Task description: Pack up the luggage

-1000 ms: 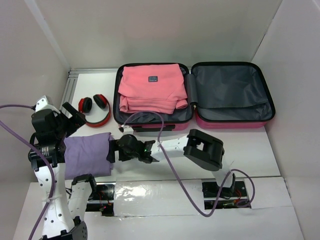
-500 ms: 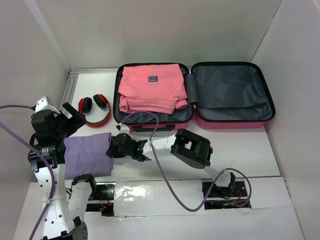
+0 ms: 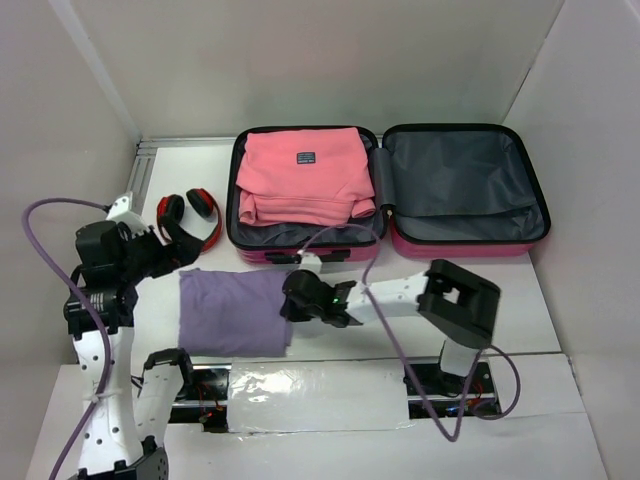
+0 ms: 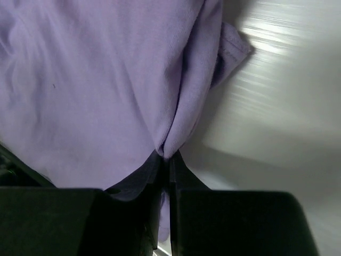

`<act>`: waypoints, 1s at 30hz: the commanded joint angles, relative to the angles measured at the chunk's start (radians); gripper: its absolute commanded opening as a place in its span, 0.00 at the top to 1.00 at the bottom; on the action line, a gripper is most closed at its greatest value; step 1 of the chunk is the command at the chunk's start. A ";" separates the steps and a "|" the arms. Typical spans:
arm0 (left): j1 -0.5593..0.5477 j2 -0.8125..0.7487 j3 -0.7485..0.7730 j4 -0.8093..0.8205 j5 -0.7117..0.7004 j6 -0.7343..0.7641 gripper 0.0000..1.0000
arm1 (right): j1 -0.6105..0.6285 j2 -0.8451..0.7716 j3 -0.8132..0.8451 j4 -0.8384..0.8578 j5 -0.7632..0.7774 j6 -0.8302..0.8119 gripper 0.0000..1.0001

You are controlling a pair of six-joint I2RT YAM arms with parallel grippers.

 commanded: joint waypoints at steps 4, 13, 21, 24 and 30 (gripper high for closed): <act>-0.052 -0.040 -0.137 0.013 0.184 0.022 0.01 | -0.033 -0.277 -0.187 -0.216 0.057 -0.051 0.92; -0.323 -0.073 -0.386 0.170 0.122 -0.308 0.03 | -0.220 -0.656 -0.448 -0.329 0.014 -0.105 0.85; -0.681 0.064 -0.502 0.389 -0.129 -0.429 0.04 | -0.371 -0.710 -0.481 -0.317 -0.128 -0.217 0.83; -0.798 0.156 -0.525 0.423 -0.275 -0.460 0.03 | -0.380 -0.661 -0.471 -0.290 -0.142 -0.228 0.83; -0.864 0.296 -0.552 0.518 -0.371 -0.492 0.05 | -0.380 -0.621 -0.422 -0.305 -0.121 -0.251 0.83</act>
